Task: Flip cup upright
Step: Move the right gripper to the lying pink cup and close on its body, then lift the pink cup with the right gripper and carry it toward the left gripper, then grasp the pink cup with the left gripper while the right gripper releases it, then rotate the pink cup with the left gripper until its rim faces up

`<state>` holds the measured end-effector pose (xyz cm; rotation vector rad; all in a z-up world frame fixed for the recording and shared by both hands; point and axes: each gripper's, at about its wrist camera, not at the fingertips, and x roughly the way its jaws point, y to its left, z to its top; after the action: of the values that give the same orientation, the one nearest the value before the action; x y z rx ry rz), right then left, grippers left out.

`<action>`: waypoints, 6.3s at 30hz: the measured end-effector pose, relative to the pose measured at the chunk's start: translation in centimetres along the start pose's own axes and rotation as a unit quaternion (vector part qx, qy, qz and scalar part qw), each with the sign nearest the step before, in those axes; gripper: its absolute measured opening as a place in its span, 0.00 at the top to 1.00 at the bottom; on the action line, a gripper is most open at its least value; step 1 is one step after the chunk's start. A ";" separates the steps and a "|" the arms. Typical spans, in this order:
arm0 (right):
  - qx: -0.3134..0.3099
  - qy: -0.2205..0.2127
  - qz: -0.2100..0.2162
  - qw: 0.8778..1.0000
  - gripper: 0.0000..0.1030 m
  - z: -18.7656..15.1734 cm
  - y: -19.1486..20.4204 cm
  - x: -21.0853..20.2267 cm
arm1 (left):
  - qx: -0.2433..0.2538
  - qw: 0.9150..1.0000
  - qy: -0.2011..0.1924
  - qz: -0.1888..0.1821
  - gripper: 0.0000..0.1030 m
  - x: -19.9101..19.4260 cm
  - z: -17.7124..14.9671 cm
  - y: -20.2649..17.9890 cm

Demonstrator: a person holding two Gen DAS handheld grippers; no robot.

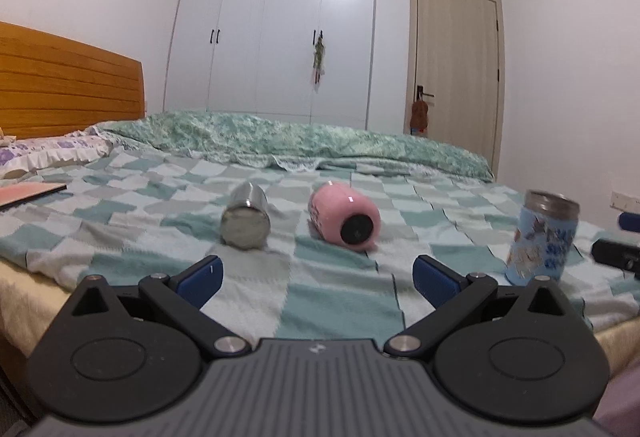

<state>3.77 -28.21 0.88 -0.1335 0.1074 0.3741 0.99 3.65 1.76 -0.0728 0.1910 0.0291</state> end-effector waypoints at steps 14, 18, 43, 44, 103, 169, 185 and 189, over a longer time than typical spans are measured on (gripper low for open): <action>-0.006 0.042 0.079 0.996 0.00 5.8 6.7 12.0 | 0.020 0.999 0.023 0.029 0.00 7.7 4.0 3.6; 0.003 0.066 0.074 0.995 0.00 6.8 7.8 16.6 | 0.025 0.999 0.026 0.034 0.00 10.5 4.9 4.6; 0.004 0.189 0.185 0.964 0.00 8.2 6.0 37.3 | 0.042 0.995 0.084 0.023 0.00 22.5 6.1 7.2; 0.010 0.199 0.188 0.962 0.00 8.1 6.0 37.8 | 0.043 0.995 0.089 0.023 0.00 22.8 6.0 7.3; 0.241 0.282 0.082 0.925 0.13 7.9 5.2 18.6 | 0.033 0.993 0.106 -0.042 0.00 9.1 5.7 4.2; 0.119 0.098 0.075 0.985 0.00 0.1 -7.0 8.6 | -0.072 0.921 0.382 -0.016 0.00 16.6 6.3 -9.7; 0.141 0.101 0.060 0.983 0.00 -0.6 -7.9 8.6 | -0.118 0.892 0.436 -0.020 0.15 19.8 4.2 -9.5; 0.145 0.100 0.056 0.983 0.00 -0.6 -7.9 8.4 | -0.114 0.898 0.424 -0.025 0.16 19.1 4.5 -9.5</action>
<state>14.43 -32.56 0.02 0.1247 0.3672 0.4519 20.91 -5.02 3.15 -0.3248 1.0641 -0.0347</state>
